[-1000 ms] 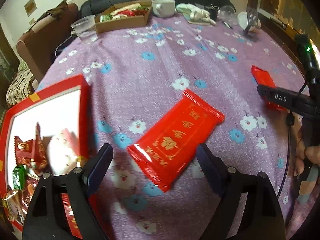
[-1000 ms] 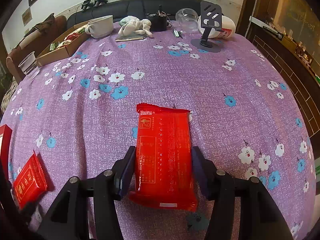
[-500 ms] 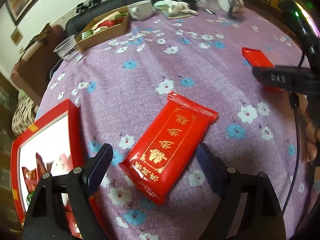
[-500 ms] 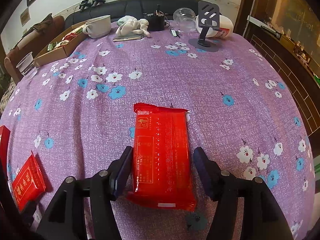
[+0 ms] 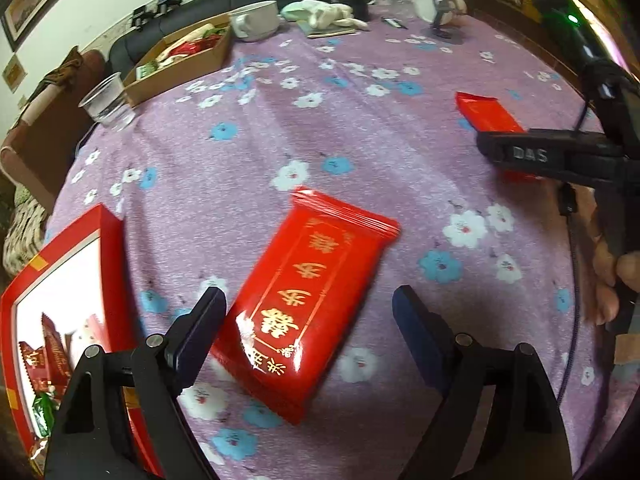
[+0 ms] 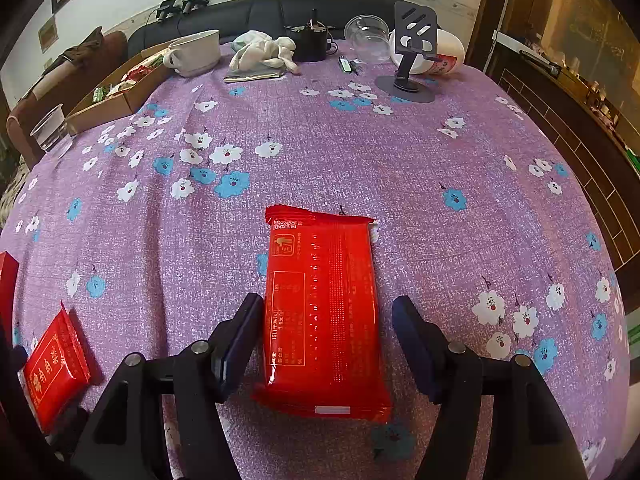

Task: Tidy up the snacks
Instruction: 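Grasp the red gold-lettered packet with the left tool while the right tool holds its red packet, then lift both red packets and carry them over the tray with both tools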

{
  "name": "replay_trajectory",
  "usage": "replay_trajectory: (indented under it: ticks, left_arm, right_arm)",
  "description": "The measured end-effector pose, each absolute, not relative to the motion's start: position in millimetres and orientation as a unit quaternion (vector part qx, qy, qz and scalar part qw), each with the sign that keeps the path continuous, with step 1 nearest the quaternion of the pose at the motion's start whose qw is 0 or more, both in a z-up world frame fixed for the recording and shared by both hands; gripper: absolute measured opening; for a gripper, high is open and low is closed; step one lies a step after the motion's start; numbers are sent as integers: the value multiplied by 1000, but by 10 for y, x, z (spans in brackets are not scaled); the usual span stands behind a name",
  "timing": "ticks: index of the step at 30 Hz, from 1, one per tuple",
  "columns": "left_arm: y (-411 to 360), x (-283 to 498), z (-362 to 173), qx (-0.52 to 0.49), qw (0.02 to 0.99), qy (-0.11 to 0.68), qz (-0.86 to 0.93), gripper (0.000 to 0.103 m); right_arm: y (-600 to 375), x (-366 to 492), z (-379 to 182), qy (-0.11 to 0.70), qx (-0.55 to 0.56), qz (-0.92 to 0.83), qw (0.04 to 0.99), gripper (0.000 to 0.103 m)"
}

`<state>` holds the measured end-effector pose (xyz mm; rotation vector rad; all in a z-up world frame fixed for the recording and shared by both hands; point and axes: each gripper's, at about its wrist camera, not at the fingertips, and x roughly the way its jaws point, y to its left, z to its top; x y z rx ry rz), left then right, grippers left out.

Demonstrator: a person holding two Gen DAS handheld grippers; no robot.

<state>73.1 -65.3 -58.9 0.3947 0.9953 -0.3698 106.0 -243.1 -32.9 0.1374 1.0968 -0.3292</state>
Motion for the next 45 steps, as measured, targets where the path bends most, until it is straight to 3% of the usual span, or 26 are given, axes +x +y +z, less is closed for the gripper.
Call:
replay_trajectory:
  ticks: [4, 6, 8, 10, 12, 24, 37, 45]
  left_arm:
    - [-690, 691, -585, 176, 842, 474, -190, 80]
    - [-689, 677, -576, 163, 840, 477, -202, 66]
    - [-688, 673, -575, 148, 839, 479, -212, 58]
    - [-710, 658, -576, 152, 842, 473, -212, 57]
    - [-714, 643, -570, 149, 843, 470, -214, 51]
    - [-611, 631, -558, 126, 848, 470, -212, 48]
    - [-417, 536, -389, 99, 863, 457, -194, 48]
    - [-453, 588, -543, 118, 852, 476, -182, 51]
  right_arm:
    - [-2407, 1058, -323, 519, 63, -150, 839, 64]
    - [-2387, 1058, -318, 518, 61, -145, 841, 59]
    - [-2363, 1060, -310, 517, 59, -140, 842, 54]
    - [-2338, 1060, -305, 517, 55, -139, 843, 51]
    - [-2329, 1062, -302, 516, 55, -137, 844, 49]
    - [-2347, 1052, -276, 512, 97, -111, 846, 49]
    - [-2355, 1047, -271, 508, 240, 13, 827, 48]
    - [-2312, 1047, -301, 513, 235, 7, 825, 47]
